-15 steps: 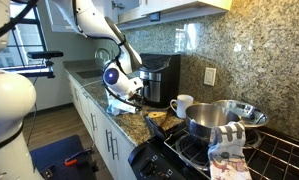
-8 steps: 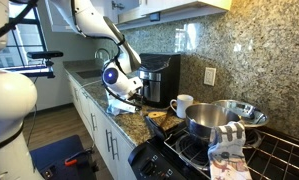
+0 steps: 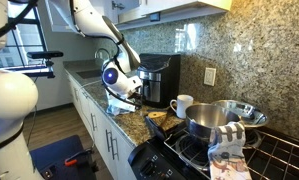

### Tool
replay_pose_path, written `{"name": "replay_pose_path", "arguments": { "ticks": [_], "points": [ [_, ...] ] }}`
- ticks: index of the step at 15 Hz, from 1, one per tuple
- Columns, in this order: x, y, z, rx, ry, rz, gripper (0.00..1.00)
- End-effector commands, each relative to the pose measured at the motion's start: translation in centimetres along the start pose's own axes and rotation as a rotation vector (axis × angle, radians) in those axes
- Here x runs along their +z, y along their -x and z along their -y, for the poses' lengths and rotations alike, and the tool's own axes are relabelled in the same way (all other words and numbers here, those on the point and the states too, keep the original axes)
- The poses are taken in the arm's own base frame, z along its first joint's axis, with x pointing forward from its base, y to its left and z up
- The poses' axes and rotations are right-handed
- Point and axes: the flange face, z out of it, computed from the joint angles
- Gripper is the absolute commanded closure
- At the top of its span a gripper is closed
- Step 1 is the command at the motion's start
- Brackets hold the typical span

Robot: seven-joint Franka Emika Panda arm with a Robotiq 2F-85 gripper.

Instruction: Open and then close the drawer of the air fryer

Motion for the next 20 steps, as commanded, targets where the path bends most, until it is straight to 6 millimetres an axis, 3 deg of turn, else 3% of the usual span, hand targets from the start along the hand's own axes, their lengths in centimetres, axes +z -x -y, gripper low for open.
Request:
{"name": "replay_pose_path", "arguments": {
  "ticks": [1,18,19,20],
  "points": [
    [-0.99,-0.82,0.31,0.023,-0.021,-0.043,0.0],
    [-1.26,-1.68,0.84,0.01,-0.033,-0.067,0.01],
    [-1.21,-1.61,0.94,0.011,-0.037,-0.068,0.26],
    [-1.17,-1.54,1.01,0.011,-0.039,-0.068,0.26]
  ]
}}
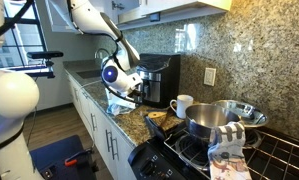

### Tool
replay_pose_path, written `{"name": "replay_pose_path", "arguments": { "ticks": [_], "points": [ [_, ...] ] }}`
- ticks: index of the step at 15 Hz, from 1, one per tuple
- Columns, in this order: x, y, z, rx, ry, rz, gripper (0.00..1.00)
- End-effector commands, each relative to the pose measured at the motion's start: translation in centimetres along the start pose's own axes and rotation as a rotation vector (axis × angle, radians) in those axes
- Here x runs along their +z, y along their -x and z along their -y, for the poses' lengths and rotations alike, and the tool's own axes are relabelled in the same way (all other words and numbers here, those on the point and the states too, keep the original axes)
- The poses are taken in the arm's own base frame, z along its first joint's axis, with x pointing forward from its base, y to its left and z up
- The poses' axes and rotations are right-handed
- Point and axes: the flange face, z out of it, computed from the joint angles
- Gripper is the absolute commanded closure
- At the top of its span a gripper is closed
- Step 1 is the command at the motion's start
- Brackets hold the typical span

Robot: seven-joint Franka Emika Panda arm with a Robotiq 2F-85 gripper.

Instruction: Open and then close the drawer of the air fryer

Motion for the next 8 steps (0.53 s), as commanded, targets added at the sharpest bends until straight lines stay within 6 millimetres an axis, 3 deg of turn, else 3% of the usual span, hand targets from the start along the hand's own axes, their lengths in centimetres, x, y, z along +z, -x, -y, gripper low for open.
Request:
{"name": "replay_pose_path", "arguments": {
  "ticks": [1,8],
  "points": [
    [-0.6,-0.1,0.7,0.019,-0.028,-0.027,0.31],
    [-0.9,0.2,-0.3,0.032,-0.011,-0.027,0.83]
  ]
}}
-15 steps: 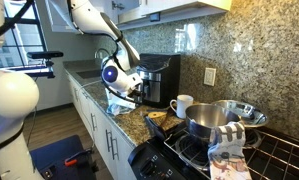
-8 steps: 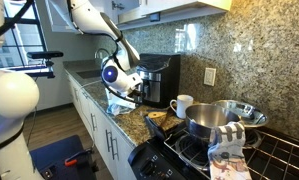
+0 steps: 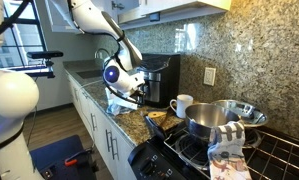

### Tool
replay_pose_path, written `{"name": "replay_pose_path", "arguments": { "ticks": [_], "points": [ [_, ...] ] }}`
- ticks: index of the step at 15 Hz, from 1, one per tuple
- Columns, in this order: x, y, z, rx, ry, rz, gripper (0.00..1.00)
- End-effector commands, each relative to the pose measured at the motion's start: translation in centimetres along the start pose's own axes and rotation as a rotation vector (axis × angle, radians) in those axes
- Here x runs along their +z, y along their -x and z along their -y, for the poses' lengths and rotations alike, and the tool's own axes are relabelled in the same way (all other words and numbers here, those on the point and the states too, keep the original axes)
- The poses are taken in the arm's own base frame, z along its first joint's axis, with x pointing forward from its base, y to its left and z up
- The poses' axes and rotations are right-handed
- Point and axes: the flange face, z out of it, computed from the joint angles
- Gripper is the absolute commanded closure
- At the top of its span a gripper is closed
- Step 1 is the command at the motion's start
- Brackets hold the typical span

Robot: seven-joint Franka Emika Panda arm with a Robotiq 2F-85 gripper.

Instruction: Open and then close the drawer of the air fryer

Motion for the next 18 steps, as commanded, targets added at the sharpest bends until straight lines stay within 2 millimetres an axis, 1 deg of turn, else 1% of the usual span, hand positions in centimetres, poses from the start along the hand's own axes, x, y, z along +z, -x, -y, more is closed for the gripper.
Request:
{"name": "replay_pose_path", "arguments": {
  "ticks": [1,2,5,7,8,9,10,11,14,18],
  "points": [
    [-0.41,0.02,1.48,0.018,-0.046,-0.027,0.84],
    [-0.4,0.08,1.5,0.019,-0.046,-0.026,0.84],
    [-0.62,0.4,1.42,0.026,-0.045,-0.021,0.97],
    [-0.55,0.49,1.39,0.028,-0.045,-0.019,0.94],
    [-0.61,0.49,1.2,0.032,-0.039,-0.016,0.59],
    [-0.63,0.53,1.27,0.031,-0.041,-0.016,0.62],
    [-0.62,0.51,1.4,0.028,-0.042,-0.014,0.6],
    [-0.66,0.43,1.62,0.026,-0.045,-0.014,0.55],
    [-0.8,0.09,1.79,0.02,-0.04,-0.009,0.31],
    [-0.92,-0.04,2.09,0.017,-0.039,-0.002,0.02]
  ]
}}
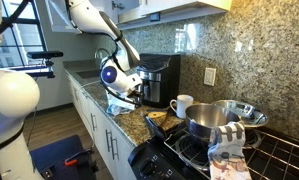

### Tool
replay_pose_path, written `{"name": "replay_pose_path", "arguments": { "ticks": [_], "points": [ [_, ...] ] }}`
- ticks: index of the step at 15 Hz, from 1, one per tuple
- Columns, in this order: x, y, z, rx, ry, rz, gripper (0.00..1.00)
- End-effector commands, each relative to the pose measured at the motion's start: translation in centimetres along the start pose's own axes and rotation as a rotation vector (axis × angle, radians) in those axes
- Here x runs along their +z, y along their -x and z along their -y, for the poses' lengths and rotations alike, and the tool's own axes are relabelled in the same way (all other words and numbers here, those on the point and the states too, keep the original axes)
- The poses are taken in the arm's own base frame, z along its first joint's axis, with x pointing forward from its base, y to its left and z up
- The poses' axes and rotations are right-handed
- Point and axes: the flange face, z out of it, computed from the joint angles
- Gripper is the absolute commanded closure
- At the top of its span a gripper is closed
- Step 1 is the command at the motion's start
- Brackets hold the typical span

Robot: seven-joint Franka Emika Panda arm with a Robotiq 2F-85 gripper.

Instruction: Open and then close the drawer of the air fryer

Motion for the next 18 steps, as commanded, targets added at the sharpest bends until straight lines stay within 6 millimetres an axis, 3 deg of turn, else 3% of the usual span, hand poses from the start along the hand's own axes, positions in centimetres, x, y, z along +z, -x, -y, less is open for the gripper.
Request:
{"name": "replay_pose_path", "arguments": {
  "ticks": [1,10,18],
  "points": [
    [-0.6,-0.6,0.9,0.019,-0.012,-0.004,0.0],
    [-0.9,-2.1,0.9,0.043,-0.009,-0.033,0.0],
    [-0.4,-1.7,1.7,0.077,-0.03,-0.035,0.0]
  ]
}}
